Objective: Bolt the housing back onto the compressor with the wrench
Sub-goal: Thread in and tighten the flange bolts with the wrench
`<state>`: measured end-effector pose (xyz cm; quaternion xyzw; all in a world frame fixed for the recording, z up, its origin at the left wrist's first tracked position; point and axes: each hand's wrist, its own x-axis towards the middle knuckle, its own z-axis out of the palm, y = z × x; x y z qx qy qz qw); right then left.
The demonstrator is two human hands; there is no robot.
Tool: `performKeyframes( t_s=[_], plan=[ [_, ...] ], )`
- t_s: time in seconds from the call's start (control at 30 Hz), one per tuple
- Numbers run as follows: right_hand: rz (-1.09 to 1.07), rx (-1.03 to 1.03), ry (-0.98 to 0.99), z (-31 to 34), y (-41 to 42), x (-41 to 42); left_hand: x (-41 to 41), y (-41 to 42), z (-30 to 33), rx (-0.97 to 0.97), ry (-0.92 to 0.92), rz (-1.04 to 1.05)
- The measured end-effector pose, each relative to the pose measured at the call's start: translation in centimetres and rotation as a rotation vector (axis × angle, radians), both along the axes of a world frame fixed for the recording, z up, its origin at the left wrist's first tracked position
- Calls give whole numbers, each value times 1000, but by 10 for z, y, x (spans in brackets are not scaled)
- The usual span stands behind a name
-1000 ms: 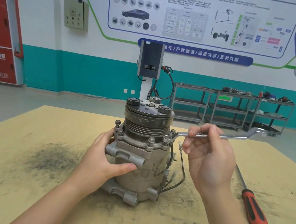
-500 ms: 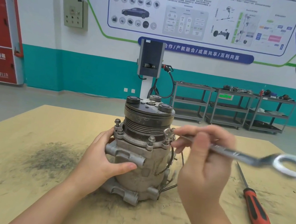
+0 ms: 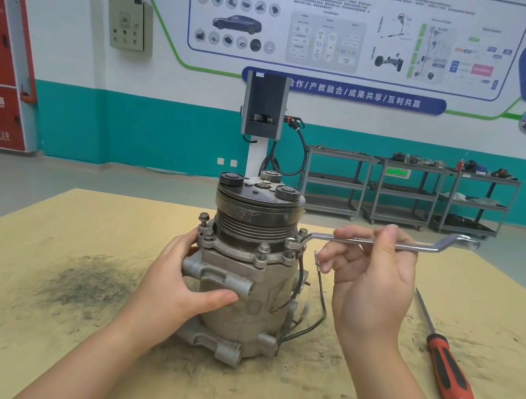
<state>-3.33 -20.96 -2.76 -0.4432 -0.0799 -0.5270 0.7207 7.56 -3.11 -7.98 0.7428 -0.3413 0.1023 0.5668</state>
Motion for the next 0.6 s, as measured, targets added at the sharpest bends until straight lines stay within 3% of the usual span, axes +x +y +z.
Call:
performKeyframes(
  t_s=[0.23,0.4,0.6],
  plan=[
    [-122,-199,-136,-9,5,-1,1,1,-1,-3,11,-16],
    [-363,-579,-239,-18,22,-2,3,1,-3,-5,11,-8],
    [-565,-1067,-147,-32,38,4,5,-2,-4,-32,9,1]
  ],
)
